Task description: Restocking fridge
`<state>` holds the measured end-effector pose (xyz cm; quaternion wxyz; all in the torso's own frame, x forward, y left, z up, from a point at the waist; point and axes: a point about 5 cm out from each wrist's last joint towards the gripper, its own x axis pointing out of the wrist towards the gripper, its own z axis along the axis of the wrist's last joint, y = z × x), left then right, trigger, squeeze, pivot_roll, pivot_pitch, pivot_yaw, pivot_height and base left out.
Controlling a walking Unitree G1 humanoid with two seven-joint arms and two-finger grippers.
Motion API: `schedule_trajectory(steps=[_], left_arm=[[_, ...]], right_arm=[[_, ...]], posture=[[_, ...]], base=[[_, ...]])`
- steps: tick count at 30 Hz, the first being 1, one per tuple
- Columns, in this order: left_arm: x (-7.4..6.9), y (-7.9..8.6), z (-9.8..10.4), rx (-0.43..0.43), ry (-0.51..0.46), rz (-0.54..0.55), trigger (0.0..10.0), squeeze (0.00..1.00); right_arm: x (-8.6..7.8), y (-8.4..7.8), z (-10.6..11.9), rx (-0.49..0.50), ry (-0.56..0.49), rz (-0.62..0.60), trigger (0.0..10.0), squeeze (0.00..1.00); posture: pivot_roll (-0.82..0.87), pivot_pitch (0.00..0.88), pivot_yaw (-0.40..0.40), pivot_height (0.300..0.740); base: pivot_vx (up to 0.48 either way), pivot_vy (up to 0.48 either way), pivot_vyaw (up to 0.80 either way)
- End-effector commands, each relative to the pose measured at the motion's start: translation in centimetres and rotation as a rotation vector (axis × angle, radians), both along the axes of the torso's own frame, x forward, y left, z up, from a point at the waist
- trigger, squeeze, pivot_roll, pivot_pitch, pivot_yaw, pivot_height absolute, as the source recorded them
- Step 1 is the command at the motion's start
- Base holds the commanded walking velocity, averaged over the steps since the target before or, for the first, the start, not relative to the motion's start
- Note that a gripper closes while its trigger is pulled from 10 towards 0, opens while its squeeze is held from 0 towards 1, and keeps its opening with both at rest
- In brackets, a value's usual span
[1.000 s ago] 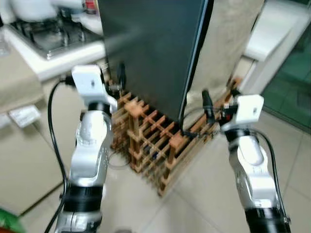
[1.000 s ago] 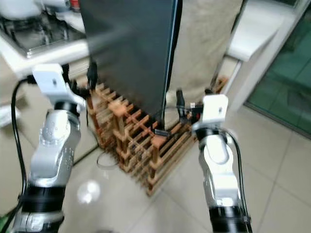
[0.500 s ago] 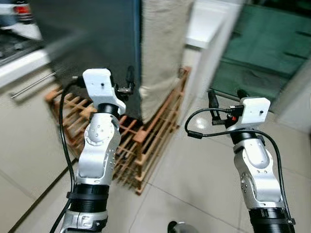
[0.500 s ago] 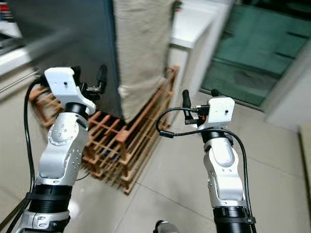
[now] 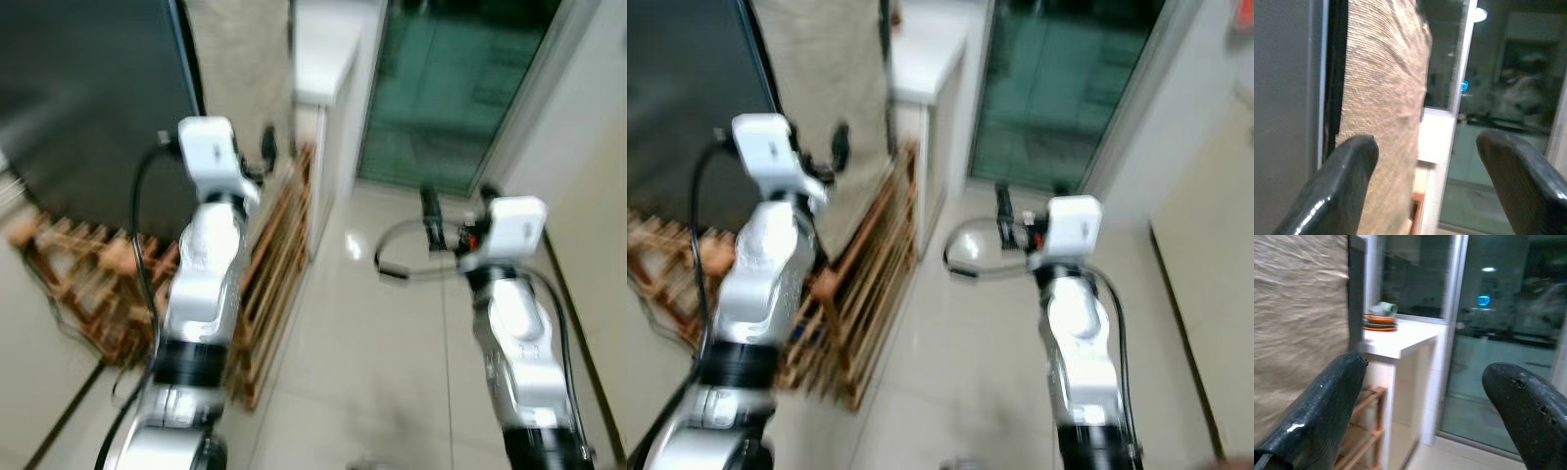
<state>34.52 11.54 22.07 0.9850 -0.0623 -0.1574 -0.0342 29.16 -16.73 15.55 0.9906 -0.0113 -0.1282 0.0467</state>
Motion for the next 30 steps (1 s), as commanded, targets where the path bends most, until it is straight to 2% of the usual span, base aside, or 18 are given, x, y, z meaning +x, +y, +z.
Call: schedule_trajectory(steps=[1,6,15,18,20,24,30], left_arm=[[0.2,0.1,-0.5,-0.003,0.031,0.006,10.0,0.0],[0.6,0.3,-1.1,0.027,0.056,0.02,10.0,0.0],[0.5,0.6,-0.4,0.061,0.014,0.032,10.0,0.0],[0.2,0.8,-0.2,0.051,-0.009,-0.006,10.0,0.0],[-0.2,0.6,-0.1,0.068,-0.028,-0.076,10.0,0.0],[-0.6,0.3,0.0,0.121,-0.044,-0.161,10.0,0.0],[-0.8,-0.3,0.1,0.119,-0.039,-0.205,10.0,0.0]], right_arm=[[0.0,-0.1,0.0,-0.011,0.001,-0.005,10.0,0.0],[-0.1,-0.3,0.0,-0.013,0.001,-0.014,10.0,0.0],[-0.3,0.0,-0.2,-0.012,0.003,-0.008,10.0,0.0],[-0.3,-0.1,-0.1,-0.012,0.0,-0.01,10.0,0.0],[-0.4,-0.5,0.0,-0.01,0.006,-0.025,10.0,0.0],[-0.8,-1.1,-0.2,-0.001,0.009,-0.037,10.0,0.0],[-0.8,-1.1,-0.3,-0.001,0.013,-0.045,10.0,0.0]], posture=[[-0.11,0.0,-0.015,0.74],[-0.11,0.0,-0.016,0.74],[-0.12,0.0,-0.013,0.74],[-0.11,0.0,-0.012,0.74],[-0.11,0.0,-0.012,0.74],[-0.11,0.0,-0.015,0.74],[-0.11,0.0,-0.015,0.74]], base=[[0.0,0.0,0.0],[0.0,0.0,0.0],[0.0,0.0,0.0],[0.0,0.0,0.0],[0.0,0.133,-0.23],[0.0,0.48,-0.76],[0.0,0.457,-0.74]])
